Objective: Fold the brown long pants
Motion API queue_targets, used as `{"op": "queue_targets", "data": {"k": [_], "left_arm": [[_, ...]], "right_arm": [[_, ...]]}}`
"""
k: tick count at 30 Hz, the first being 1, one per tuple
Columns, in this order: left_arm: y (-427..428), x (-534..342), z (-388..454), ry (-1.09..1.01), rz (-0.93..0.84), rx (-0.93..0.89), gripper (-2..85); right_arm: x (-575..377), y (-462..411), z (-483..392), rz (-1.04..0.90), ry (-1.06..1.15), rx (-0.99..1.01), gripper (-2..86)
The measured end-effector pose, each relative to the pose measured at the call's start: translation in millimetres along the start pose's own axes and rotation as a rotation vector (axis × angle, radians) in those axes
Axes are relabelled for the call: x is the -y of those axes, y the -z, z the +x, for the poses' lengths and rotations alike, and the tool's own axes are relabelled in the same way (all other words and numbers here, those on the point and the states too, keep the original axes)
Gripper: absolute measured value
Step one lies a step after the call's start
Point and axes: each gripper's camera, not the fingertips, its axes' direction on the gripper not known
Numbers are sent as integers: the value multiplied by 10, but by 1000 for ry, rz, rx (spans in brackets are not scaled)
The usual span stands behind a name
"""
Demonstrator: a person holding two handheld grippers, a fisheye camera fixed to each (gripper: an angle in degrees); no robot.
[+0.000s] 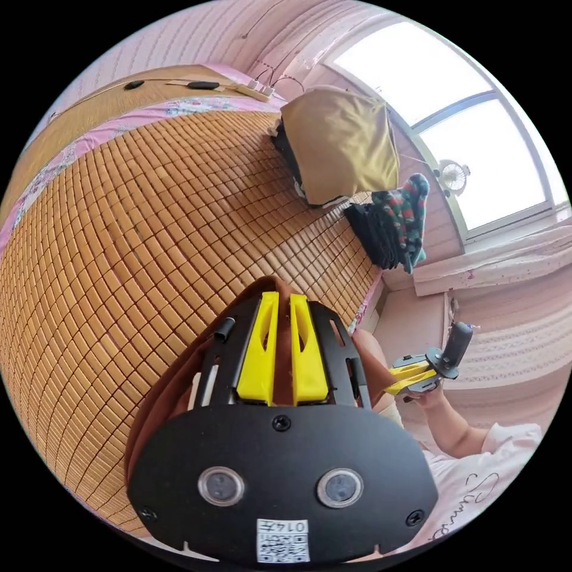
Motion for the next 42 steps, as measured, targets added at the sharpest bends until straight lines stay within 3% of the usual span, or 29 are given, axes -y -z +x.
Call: {"op": "queue_targets", "data": {"k": [3,7,10,13,17,23,26,27,33,35,39,42], "left_arm": [[600,-224,9,-64,153,-57,39],[1351,-1281,-359,-17,302,41,43],[1464,-2258,-943,260,297,185,41],[1432,-3130,-1374,524,347,126,32],[1267,-3500,-1099,502,365,155,23],[598,-3108,-652,362,325,55,43],[80,-3037,-673,332,146,262,12],[31,-3073,-673,314,160,278,9],[298,-3308,-653,428,298,205,41],[375,-3423,-713,476,357,184,97],[222,-3463,-925,560,333,118,176],[-81,-3420,-1085,603,222,59,197]], "right_arm": [[88,131,-354,12,170,60,42],[105,-623,-1155,-210,421,202,57],[-100,-1547,-1445,-509,504,170,55],[-261,-1952,-1464,-671,498,45,25],[-284,-1805,-1621,-568,547,-32,3],[-516,-2237,-1591,-690,521,-186,-2],[-555,-2194,-1597,-709,509,-151,-1],[-542,-2133,-1610,-695,512,-134,-1],[-76,-1225,-1326,-298,427,-313,31],[143,-1146,-996,-287,313,-360,134],[267,-1304,-589,-391,160,-268,168],[219,-1460,-351,-499,9,-72,148]]}}
